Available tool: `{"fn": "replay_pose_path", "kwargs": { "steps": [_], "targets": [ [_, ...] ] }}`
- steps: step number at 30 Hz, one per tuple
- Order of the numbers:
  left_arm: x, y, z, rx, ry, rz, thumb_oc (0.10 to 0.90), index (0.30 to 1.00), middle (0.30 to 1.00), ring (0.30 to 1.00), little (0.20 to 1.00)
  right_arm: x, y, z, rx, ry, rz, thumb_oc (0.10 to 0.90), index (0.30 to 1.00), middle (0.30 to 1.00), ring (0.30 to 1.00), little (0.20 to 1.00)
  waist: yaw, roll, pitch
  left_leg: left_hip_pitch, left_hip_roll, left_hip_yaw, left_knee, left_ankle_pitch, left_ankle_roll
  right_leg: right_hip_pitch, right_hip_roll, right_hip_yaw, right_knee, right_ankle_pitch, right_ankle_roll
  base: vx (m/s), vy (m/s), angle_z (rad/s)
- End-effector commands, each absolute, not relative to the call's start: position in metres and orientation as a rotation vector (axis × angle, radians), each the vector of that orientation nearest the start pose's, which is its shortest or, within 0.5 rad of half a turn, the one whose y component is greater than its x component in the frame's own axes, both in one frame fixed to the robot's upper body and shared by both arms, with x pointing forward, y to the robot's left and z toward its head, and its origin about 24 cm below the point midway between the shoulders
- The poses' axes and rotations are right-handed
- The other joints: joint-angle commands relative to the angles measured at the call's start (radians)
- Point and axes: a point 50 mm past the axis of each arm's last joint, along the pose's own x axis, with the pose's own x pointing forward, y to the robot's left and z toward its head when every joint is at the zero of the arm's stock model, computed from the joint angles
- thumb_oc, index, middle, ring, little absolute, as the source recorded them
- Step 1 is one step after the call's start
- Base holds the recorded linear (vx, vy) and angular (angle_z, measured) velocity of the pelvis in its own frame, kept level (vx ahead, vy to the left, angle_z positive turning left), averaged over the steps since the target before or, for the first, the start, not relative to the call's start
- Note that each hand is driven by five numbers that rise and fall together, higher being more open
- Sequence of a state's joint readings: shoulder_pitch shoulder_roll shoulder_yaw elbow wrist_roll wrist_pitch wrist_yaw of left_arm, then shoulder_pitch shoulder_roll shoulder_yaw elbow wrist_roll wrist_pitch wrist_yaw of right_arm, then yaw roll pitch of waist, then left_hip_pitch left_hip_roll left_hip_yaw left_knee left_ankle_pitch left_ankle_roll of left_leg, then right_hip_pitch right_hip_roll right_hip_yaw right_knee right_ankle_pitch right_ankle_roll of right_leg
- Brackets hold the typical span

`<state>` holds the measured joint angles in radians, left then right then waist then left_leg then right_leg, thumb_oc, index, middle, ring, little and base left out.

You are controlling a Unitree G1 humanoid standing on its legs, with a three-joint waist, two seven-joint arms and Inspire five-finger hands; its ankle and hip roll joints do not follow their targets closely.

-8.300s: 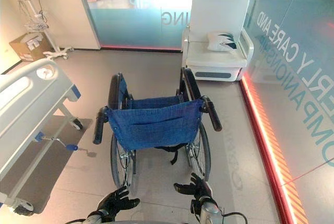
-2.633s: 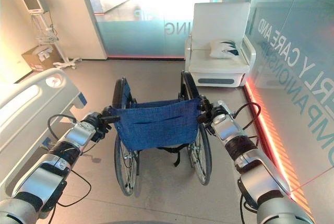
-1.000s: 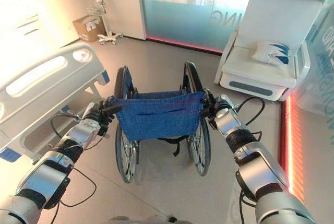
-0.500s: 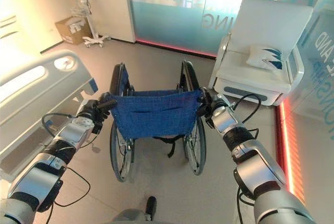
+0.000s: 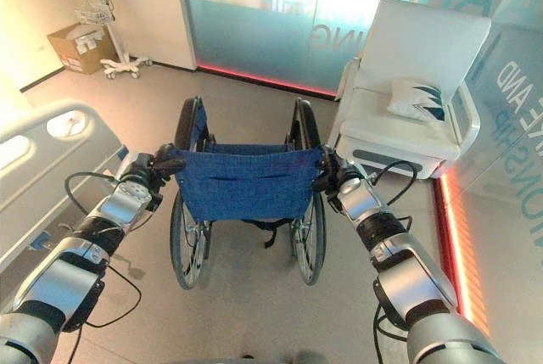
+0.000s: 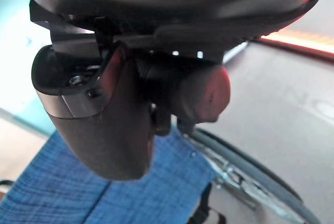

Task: Push the wheelchair next to the bed

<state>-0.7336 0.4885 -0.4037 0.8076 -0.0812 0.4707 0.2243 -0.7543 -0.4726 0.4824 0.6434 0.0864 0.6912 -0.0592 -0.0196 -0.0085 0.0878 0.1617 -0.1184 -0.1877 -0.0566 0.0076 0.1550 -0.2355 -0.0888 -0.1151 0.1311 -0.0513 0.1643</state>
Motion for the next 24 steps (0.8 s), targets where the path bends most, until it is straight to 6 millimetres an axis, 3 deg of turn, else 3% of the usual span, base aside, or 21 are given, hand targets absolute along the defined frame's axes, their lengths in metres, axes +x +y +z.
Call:
{"fn": "replay_pose_path", "kwargs": {
  "steps": [1, 5, 8, 9, 10, 13, 18, 21, 23, 24],
  "targets": [
    [0.359, 0.225, 0.052, 0.721, 0.445, 0.125, 0.400, 0.300, 0.300, 0.300, 0.300, 0.374, -0.170, 0.104, -0.795, 0.392, 0.167, 0.400, 0.300, 0.300, 0.300, 0.300, -0.033, -0.026, 0.051, 0.027, 0.022, 0.118, 0.042, -0.079, -0.114, -0.003, -0.005, 0.013, -0.218, 0.288, -0.022, 0.44, -0.176, 0.67],
    [0.359, 0.224, 0.050, 0.741, 0.473, 0.087, 0.400, 0.300, 0.300, 0.300, 0.300, 0.377, -0.182, 0.110, -0.859, 0.406, 0.149, 0.400, 0.300, 0.300, 0.300, 0.300, -0.043, -0.037, 0.044, 0.059, 0.036, 0.098, 0.087, -0.137, -0.122, 0.020, -0.022, 0.047, -0.200, 0.305, -0.028, 0.43, -0.249, 0.66],
    [0.353, 0.220, 0.039, 0.745, 0.510, 0.059, 0.400, 0.300, 0.300, 0.300, 0.300, 0.378, -0.190, 0.112, -0.907, 0.424, 0.158, 0.400, 0.300, 0.300, 0.300, 0.300, -0.038, -0.041, 0.023, 0.110, 0.058, 0.081, 0.092, -0.162, -0.144, 0.061, -0.023, 0.031, -0.194, 0.314, -0.045, 0.47, -0.330, 0.51],
    [0.347, 0.220, 0.029, 0.745, 0.542, 0.058, 0.400, 0.300, 0.300, 0.300, 0.300, 0.380, -0.189, 0.113, -0.930, 0.437, 0.178, 0.400, 0.300, 0.300, 0.300, 0.300, -0.026, -0.040, 0.004, 0.113, 0.076, 0.077, 0.098, -0.121, -0.162, 0.090, -0.015, 0.020, -0.171, 0.306, -0.057, 0.32, -0.242, 0.49],
    [0.347, 0.220, 0.029, 0.745, 0.543, 0.057, 0.400, 0.300, 0.300, 0.300, 0.300, 0.380, -0.189, 0.113, -0.932, 0.438, 0.181, 0.400, 0.300, 0.300, 0.300, 0.300, -0.026, -0.039, 0.003, 0.114, 0.078, 0.076, 0.098, -0.116, -0.164, 0.091, -0.014, 0.018, -0.168, 0.303, -0.058, 0.47, -0.353, 0.51],
    [0.339, 0.230, 0.023, 0.766, 0.580, 0.040, 0.400, 0.300, 0.300, 0.300, 0.300, 0.384, -0.187, 0.125, -0.980, 0.435, 0.209, 0.400, 0.300, 0.300, 0.300, 0.300, -0.002, -0.040, -0.021, 0.080, 0.145, 0.104, 0.137, 0.052, -0.219, 0.160, 0.008, -0.026, -0.161, 0.258, -0.088, 0.38, -0.274, 0.26],
    [0.341, 0.233, 0.027, 0.791, 0.557, 0.001, 0.400, 0.300, 0.300, 0.300, 0.300, 0.383, -0.196, 0.130, -1.017, 0.434, 0.196, 0.400, 0.300, 0.300, 0.300, 0.300, -0.003, -0.055, -0.035, 0.019, 0.223, 0.178, 0.259, 0.189, -0.262, 0.204, 0.018, -0.086, -0.150, 0.198, -0.127, 0.34, -0.242, 0.26],
    [0.341, 0.232, 0.026, 0.803, 0.554, -0.023, 0.400, 0.300, 0.300, 0.300, 0.300, 0.383, -0.198, 0.131, -1.039, 0.429, 0.196, 0.400, 0.300, 0.300, 0.300, 0.300, 0.005, -0.067, -0.024, -0.034, 0.231, 0.197, 0.329, 0.203, -0.264, 0.234, 0.018, -0.099, -0.141, 0.168, -0.143, 0.30, -0.197, 0.34],
    [0.340, 0.232, 0.026, 0.820, 0.556, -0.051, 0.400, 0.300, 0.300, 0.300, 0.300, 0.384, -0.199, 0.135, -1.062, 0.422, 0.200, 0.400, 0.300, 0.300, 0.300, 0.300, 0.030, -0.070, -0.008, -0.090, 0.200, 0.201, 0.327, 0.187, -0.254, 0.280, 0.026, -0.095, -0.141, 0.143, -0.144, 0.37, -0.149, 0.25],
    [0.338, 0.233, 0.027, 0.832, 0.558, -0.070, 0.400, 0.300, 0.300, 0.300, 0.300, 0.385, -0.199, 0.139, -1.090, 0.421, 0.201, 0.400, 0.300, 0.300, 0.300, 0.300, 0.054, -0.069, 0.011, -0.152, 0.164, 0.218, 0.302, 0.182, -0.249, 0.321, 0.035, -0.082, -0.151, 0.128, -0.139, 0.38, -0.116, 0.07]
  ]
}}
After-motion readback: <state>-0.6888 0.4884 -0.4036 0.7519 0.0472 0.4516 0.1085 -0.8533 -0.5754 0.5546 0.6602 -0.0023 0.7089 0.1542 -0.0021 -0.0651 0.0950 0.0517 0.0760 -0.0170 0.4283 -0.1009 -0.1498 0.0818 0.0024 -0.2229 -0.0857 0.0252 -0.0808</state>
